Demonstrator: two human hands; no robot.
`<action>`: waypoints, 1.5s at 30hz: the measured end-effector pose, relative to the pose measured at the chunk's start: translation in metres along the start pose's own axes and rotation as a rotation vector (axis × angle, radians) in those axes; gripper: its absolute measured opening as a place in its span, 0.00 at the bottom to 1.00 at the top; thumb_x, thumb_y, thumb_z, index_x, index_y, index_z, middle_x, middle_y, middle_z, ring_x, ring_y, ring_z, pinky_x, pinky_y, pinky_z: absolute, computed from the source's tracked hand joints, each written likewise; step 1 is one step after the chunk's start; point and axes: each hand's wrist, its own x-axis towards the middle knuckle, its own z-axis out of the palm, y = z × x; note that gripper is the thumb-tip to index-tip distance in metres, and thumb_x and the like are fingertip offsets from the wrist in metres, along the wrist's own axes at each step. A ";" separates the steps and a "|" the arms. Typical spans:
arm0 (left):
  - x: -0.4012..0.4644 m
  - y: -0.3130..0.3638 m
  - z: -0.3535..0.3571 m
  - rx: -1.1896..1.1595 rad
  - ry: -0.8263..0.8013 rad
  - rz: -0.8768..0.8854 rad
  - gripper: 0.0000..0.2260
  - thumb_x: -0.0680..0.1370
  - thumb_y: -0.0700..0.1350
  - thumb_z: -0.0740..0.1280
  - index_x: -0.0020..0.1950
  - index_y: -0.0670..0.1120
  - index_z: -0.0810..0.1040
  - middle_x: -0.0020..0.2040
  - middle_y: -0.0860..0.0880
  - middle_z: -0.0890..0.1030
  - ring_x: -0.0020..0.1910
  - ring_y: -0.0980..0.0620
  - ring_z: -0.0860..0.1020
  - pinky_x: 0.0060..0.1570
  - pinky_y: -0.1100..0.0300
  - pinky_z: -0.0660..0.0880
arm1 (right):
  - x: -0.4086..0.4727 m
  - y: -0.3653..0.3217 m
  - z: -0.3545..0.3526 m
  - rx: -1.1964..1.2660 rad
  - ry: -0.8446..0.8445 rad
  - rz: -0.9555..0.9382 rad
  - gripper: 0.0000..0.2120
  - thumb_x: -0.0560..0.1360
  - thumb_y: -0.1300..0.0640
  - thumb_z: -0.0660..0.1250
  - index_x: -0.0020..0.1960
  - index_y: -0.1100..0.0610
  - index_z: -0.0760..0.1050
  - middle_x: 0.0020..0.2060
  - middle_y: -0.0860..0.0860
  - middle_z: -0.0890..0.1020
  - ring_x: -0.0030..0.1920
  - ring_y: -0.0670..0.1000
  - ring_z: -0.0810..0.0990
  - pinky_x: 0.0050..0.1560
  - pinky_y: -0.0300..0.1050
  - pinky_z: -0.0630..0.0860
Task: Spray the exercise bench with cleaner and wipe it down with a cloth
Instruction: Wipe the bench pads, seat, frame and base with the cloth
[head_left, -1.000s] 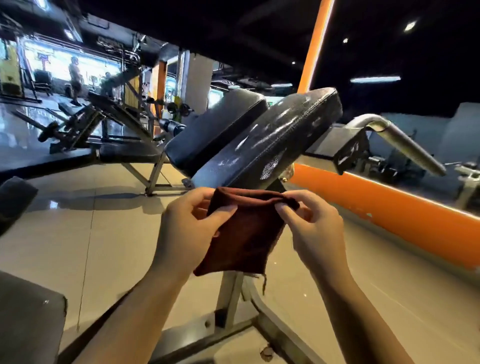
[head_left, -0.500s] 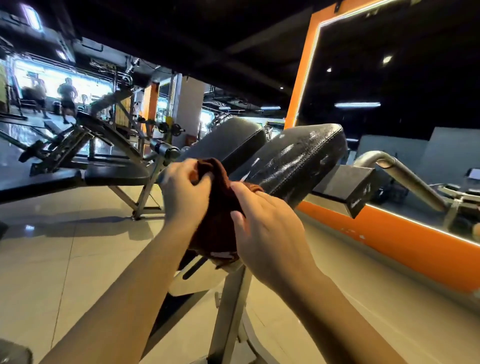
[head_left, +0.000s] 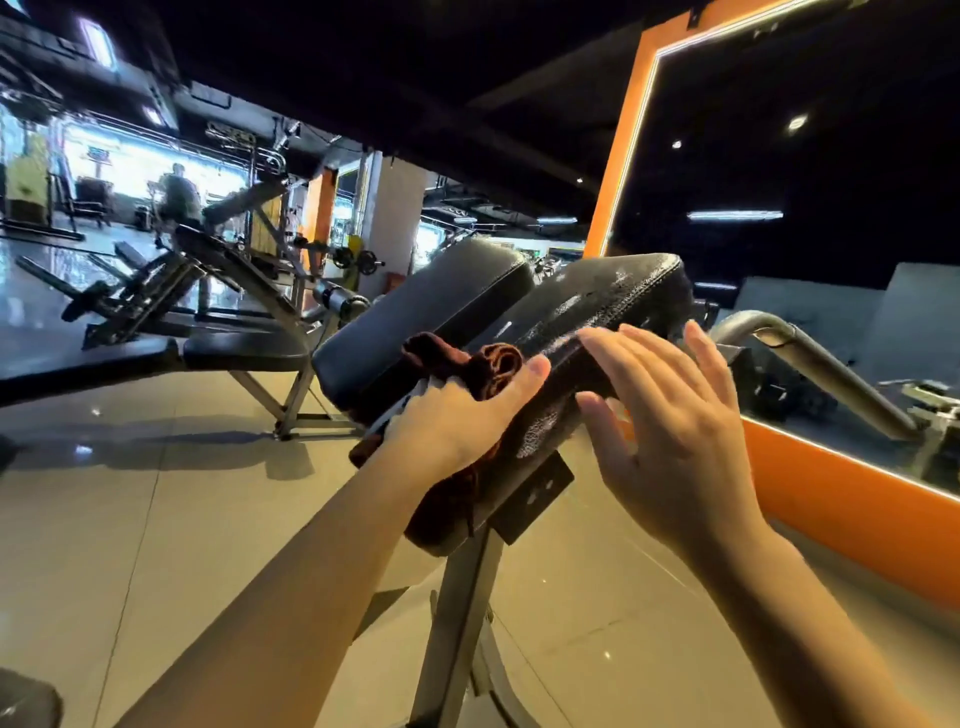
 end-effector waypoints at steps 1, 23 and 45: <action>0.010 0.004 0.001 -0.017 -0.013 -0.003 0.56 0.60 0.83 0.46 0.78 0.49 0.59 0.75 0.46 0.64 0.74 0.42 0.62 0.73 0.42 0.58 | 0.002 0.006 0.001 -0.015 0.011 0.005 0.19 0.79 0.51 0.61 0.66 0.59 0.75 0.62 0.55 0.80 0.66 0.55 0.76 0.75 0.60 0.56; 0.103 0.057 0.005 -0.312 -0.031 0.165 0.44 0.59 0.72 0.56 0.69 0.50 0.69 0.67 0.46 0.73 0.65 0.41 0.71 0.68 0.42 0.63 | 0.007 0.042 0.027 -0.032 -0.046 0.147 0.25 0.83 0.40 0.48 0.76 0.48 0.60 0.73 0.46 0.66 0.72 0.41 0.61 0.77 0.46 0.47; 0.074 0.038 -0.002 -0.299 -0.265 0.511 0.16 0.83 0.54 0.51 0.65 0.52 0.72 0.74 0.44 0.66 0.75 0.46 0.58 0.74 0.53 0.46 | 0.008 0.040 0.027 -0.015 -0.093 0.213 0.28 0.82 0.36 0.41 0.77 0.45 0.59 0.75 0.43 0.61 0.73 0.28 0.48 0.77 0.43 0.37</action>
